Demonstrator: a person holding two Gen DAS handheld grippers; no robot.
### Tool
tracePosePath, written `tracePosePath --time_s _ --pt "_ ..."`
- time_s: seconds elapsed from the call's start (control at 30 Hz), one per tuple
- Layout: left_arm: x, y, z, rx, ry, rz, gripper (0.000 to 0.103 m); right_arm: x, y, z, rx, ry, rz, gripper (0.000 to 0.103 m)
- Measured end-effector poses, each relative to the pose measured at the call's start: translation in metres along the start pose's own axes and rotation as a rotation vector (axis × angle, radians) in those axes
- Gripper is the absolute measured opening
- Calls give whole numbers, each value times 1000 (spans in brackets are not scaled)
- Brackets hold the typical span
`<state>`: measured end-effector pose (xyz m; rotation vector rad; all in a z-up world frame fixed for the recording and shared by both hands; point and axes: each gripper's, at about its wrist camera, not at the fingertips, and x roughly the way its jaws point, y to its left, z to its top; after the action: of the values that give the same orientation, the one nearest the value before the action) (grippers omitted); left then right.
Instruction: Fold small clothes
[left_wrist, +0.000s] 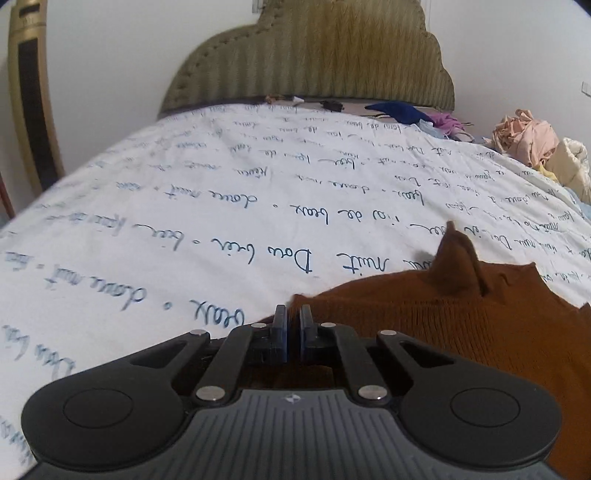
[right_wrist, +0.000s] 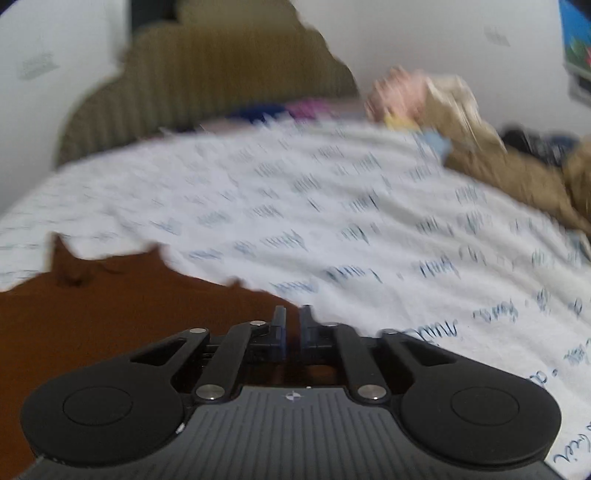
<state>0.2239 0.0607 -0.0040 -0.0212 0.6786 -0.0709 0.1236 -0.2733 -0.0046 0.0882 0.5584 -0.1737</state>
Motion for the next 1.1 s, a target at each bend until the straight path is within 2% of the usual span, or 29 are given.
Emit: tracePosePath --time_s 0.03,0.07,0.1,0.17,0.2,0.23,0.27,0.3,0.33,0.4,0.47,0.5,1.1 --pt "-11 -2 -3 -3 -19 7 8 -10 9 -4 -31 -10 46 67" --pt "-20 -5 -5 0 -30 11 9 -18 17 -12 -67 -9 100 87" --pt "-31 -8 -10 8 -38 5 11 -21 26 -19 -108 13 131 89" --pt "-48 -14 -21 5 -39 -28 21 -15 40 -31 -177 89 102 89" --pt "-54 -16 -28 -3 -25 -44 39 -10 42 -38 -198 104 72 91" --pt "-58 -20 -36 -2 -18 -54 62 -9 41 -42 -190 96 47 92" --pt "-59 -25 -45 11 -22 -49 71 -14 39 -42 -159 88 28 92" --pt "-60 -30 -54 33 -39 -25 74 -22 38 -42 -129 75 23 92" --pt "-59 -35 -62 63 -51 2 73 -31 38 -43 -110 51 31 94" --pt "-51 -44 -76 113 -63 48 74 -42 41 -53 -112 30 60 102" --pt "-54 -50 -83 136 -101 76 75 -38 45 -67 -146 68 40 103" --pt "-54 -51 -83 145 -103 84 75 -37 46 -73 -156 54 36 103" --pt "-52 -47 -85 129 -111 90 85 -36 44 -74 -144 17 35 103"
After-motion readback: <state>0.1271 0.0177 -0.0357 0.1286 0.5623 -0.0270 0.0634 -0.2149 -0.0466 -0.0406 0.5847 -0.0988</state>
